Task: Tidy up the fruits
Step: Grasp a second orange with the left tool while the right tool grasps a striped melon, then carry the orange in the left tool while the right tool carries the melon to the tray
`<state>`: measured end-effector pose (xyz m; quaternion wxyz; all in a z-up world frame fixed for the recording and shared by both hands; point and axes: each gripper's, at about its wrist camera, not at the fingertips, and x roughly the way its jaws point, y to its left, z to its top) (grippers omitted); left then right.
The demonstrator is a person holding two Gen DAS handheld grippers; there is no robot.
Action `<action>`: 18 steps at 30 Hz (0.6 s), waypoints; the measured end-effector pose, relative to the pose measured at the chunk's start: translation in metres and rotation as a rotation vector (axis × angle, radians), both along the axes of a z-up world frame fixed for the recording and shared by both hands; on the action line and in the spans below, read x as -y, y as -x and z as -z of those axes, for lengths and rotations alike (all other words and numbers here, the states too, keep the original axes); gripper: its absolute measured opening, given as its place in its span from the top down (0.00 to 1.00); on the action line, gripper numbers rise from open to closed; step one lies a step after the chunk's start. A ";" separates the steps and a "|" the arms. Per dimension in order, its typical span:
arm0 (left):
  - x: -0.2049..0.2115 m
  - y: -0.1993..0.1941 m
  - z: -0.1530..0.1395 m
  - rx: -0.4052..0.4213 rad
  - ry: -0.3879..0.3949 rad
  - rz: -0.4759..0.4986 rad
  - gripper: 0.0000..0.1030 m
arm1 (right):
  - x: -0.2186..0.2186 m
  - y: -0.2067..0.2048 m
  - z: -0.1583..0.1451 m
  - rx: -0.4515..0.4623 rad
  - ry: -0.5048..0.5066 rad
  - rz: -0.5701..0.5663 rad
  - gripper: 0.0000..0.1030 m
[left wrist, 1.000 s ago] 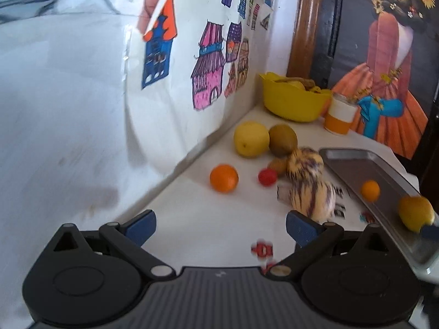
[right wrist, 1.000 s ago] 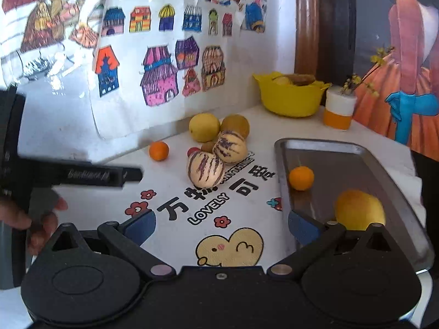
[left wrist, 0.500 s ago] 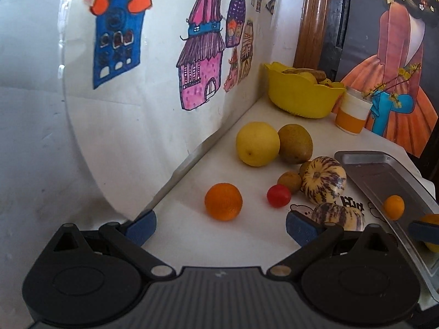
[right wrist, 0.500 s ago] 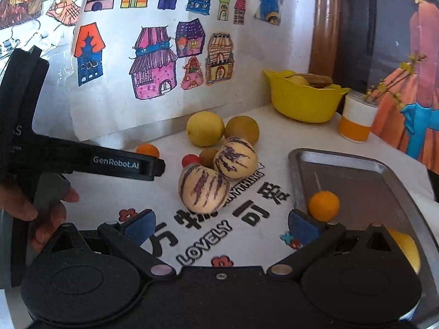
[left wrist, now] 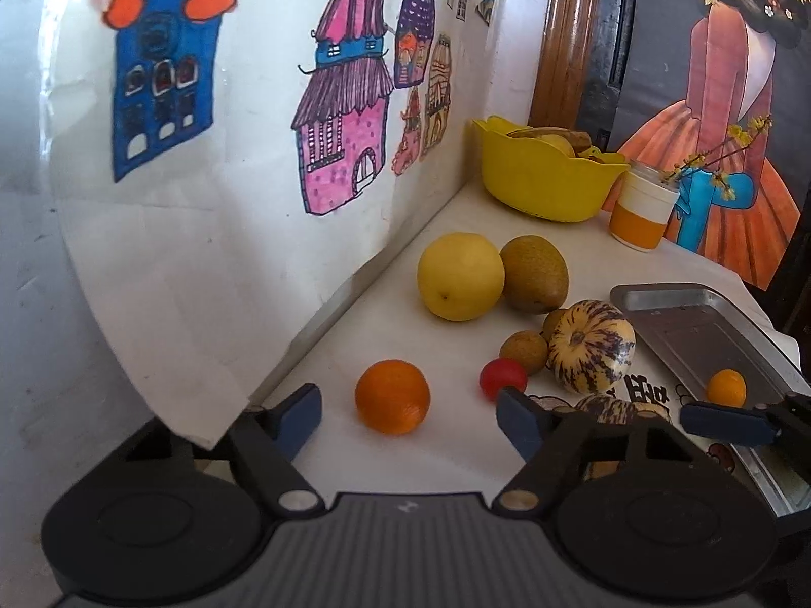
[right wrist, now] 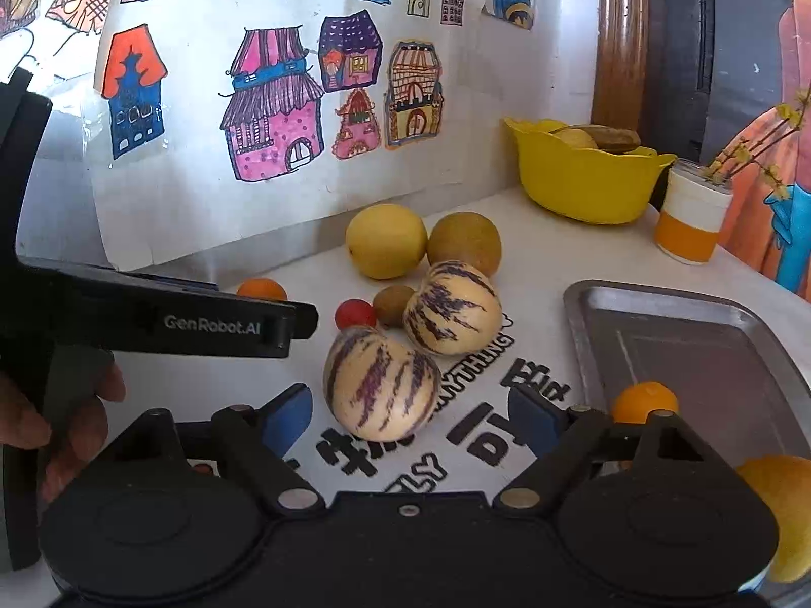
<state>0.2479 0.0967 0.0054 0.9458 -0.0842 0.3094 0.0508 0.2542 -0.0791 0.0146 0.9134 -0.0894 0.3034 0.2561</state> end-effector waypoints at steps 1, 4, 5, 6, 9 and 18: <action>0.000 -0.001 0.000 -0.002 0.001 -0.001 0.32 | -0.001 -0.001 0.001 -0.003 -0.003 -0.003 0.18; 0.002 -0.003 0.001 -0.011 -0.008 0.009 0.41 | -0.004 -0.004 0.003 -0.016 -0.018 -0.007 0.20; 0.003 -0.004 0.002 -0.013 -0.016 0.012 0.44 | -0.004 -0.005 0.004 -0.019 -0.023 -0.007 0.22; 0.004 -0.004 0.002 -0.016 -0.023 0.013 0.45 | -0.004 -0.005 0.004 -0.022 -0.027 -0.007 0.23; 0.007 -0.005 0.002 -0.023 -0.040 0.014 0.55 | -0.004 -0.009 0.005 -0.039 -0.048 -0.006 0.30; 0.017 0.006 0.001 -0.035 -0.058 0.039 0.67 | 0.004 -0.006 0.004 -0.069 -0.091 -0.029 0.47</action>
